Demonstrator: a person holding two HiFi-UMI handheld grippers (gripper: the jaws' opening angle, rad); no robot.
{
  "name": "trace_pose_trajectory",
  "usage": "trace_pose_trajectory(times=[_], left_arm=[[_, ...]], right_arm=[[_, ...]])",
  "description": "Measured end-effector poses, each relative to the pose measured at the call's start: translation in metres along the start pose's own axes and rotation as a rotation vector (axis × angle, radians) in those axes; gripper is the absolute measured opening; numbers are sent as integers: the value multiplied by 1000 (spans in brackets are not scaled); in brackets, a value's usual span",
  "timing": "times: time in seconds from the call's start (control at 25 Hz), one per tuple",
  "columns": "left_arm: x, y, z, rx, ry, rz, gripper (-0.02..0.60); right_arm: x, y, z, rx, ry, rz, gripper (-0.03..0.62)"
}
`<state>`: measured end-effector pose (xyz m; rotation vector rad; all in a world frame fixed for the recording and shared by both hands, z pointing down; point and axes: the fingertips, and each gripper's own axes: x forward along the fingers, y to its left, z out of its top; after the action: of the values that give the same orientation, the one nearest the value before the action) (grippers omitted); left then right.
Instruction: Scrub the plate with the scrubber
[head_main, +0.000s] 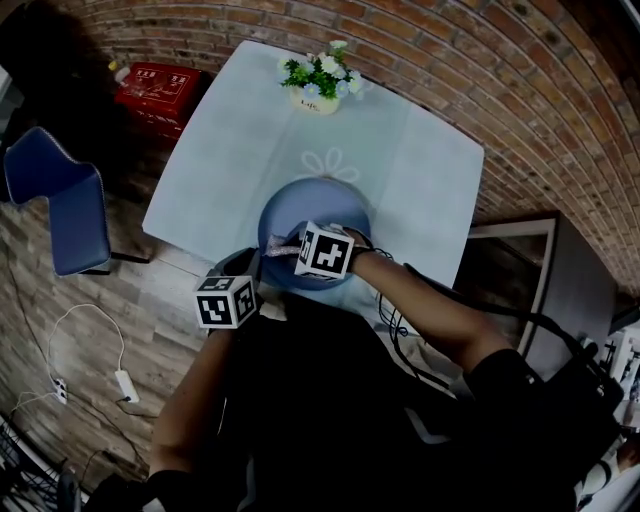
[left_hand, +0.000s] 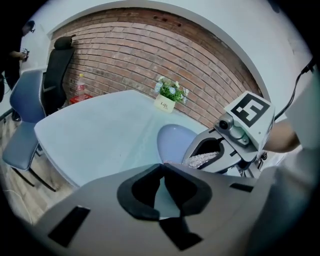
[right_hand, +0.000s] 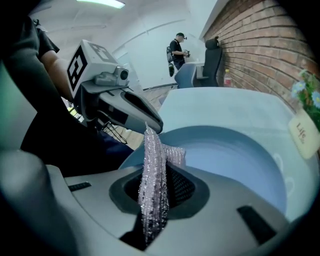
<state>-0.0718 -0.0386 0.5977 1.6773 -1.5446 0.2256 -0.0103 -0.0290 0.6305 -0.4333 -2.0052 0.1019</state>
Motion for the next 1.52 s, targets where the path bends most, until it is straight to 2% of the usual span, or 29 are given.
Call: trace_pose_trajectory(times=[0.16, 0.48, 0.64, 0.84, 1.0, 1.24, 1.36, 1.52], left_arm=[[-4, 0, -6, -7, -5, 10, 38], [-13, -2, -6, -18, -14, 9, 38], [-11, -5, -3, -3, -9, -5, 38], [-7, -6, 5, 29, 12, -11, 38], [-2, -6, 17, 67, 24, -27, 40], [13, -5, 33, 172, 83, -107, 40], [20, -6, 34, 219, 118, -146, 40], [31, -7, 35, 303, 159, -173, 40]], right_arm=[[2, 20, -7, -62, 25, 63, 67], [0, 38, -14, -76, -10, 110, 67], [-1, 46, -21, -43, -15, 135, 67], [-10, 55, -25, 55, -51, 206, 67], [-27, 34, -17, 79, -123, 123, 67], [-44, -9, -1, 72, -174, -64, 67], [-48, -29, 5, 15, -159, -195, 67], [-45, -55, 0, -125, -62, -345, 67]])
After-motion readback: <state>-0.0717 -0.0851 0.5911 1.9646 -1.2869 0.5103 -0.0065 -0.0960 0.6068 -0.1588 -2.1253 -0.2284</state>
